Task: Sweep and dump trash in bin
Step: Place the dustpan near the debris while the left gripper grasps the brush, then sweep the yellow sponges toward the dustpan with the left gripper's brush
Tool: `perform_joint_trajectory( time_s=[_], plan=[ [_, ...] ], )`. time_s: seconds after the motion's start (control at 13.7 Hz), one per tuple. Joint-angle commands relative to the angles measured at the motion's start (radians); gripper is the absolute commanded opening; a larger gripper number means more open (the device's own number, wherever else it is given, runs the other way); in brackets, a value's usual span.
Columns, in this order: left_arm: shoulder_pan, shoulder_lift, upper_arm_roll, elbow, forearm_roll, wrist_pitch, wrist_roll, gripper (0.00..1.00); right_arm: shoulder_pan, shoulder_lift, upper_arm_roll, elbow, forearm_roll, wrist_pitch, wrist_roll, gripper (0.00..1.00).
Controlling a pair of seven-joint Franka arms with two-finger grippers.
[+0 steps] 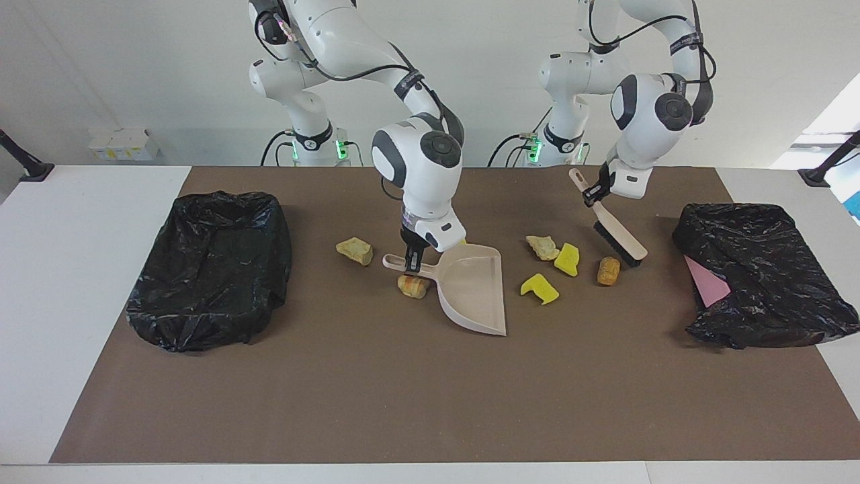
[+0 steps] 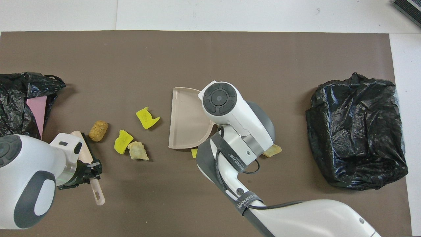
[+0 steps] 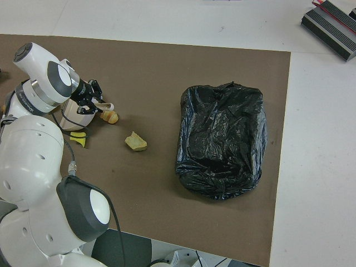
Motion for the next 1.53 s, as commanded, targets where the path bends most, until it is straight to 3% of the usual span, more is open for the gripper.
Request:
perform_joint_trajectory(
  time_s=[0.0, 0.15, 0.29, 0.44, 0.8, 1.02, 1.24, 1.46],
  plan=[
    [-0.082, 0.026, -0.001, -0.002, -0.008, 0.030, -0.009, 0.00, -0.003, 0.009, 0.008, 0.010, -0.018, 0.006, -0.036, 0.00],
    [-0.145, 0.027, -0.001, -0.002, -0.103, 0.035, -0.080, 0.00, -0.004, 0.009, 0.008, 0.010, -0.020, 0.008, -0.040, 0.00],
    [-0.226, 0.035, -0.001, -0.002, -0.119, 0.100, -0.268, 0.00, -0.003, 0.009, 0.008, 0.010, -0.020, 0.014, -0.062, 0.00],
    [-0.274, 0.078, -0.002, 0.020, -0.168, 0.202, -0.399, 0.00, -0.001, 0.011, 0.008, 0.004, -0.023, 0.023, -0.067, 0.00],
    [-0.271, 0.248, -0.004, 0.206, -0.266, 0.277, -0.406, 0.00, 0.000, 0.011, 0.008, 0.002, -0.025, 0.025, -0.066, 0.00],
    [-0.263, 0.294, 0.001, 0.324, -0.237, 0.173, -0.385, 0.00, 0.002, 0.011, 0.008, 0.002, -0.023, 0.025, -0.066, 0.00],
    [-0.239, 0.222, 0.007, 0.347, -0.145, 0.018, -0.297, 0.00, 0.002, 0.011, 0.008, 0.002, -0.025, 0.025, -0.066, 0.00],
    [-0.155, 0.195, 0.007, 0.320, -0.074, -0.031, -0.156, 0.00, 0.002, 0.011, 0.008, 0.004, -0.023, 0.025, -0.066, 0.00]
  ],
)
